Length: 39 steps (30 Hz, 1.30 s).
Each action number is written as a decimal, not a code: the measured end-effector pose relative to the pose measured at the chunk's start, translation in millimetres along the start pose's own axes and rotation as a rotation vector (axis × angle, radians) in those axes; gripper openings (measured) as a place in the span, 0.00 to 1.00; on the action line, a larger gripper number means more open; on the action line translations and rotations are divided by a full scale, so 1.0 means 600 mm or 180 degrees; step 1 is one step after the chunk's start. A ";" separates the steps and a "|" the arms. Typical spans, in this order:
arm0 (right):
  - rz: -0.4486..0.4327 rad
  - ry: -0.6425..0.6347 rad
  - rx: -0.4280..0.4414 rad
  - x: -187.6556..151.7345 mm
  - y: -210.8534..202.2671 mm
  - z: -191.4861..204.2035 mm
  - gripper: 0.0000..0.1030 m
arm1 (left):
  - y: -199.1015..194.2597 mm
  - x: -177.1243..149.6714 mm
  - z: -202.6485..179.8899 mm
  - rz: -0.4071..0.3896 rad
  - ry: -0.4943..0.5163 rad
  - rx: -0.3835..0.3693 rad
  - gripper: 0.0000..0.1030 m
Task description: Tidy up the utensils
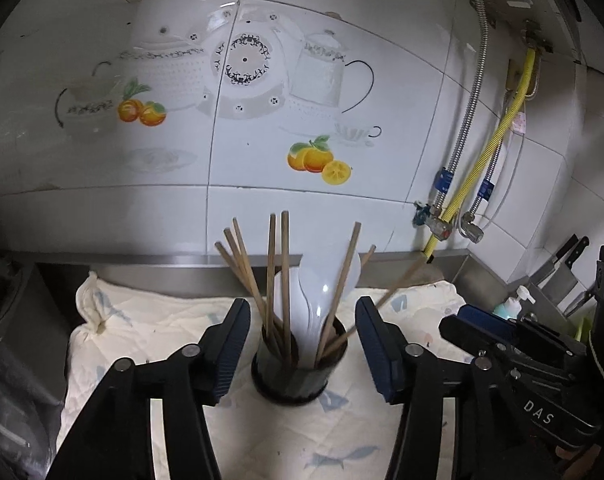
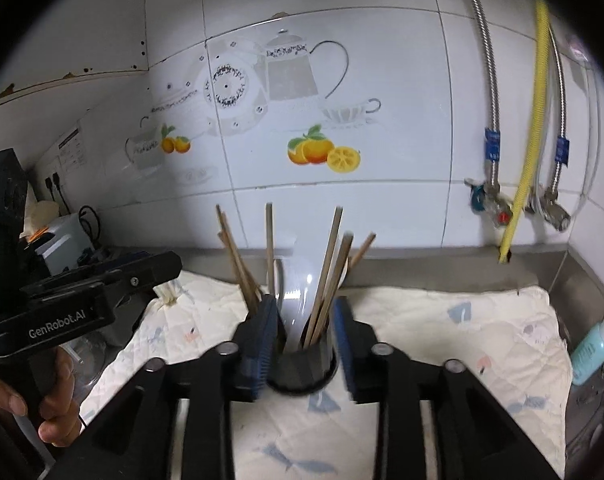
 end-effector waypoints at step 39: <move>0.0393 0.0009 -0.0215 -0.149 -0.158 0.008 0.60 | -0.212 -0.186 -0.043 0.0178 0.0089 0.0697 1.00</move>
Point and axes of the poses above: each gripper's, at about its wrist camera, not at the fingertips, and y roughly the way its jaws point, z to its left, x to its top, the point moved 2 cm from there along y, roughly the way its jaws point, and after that the axes turned 4 degrees about y, right-handed, at the moved point
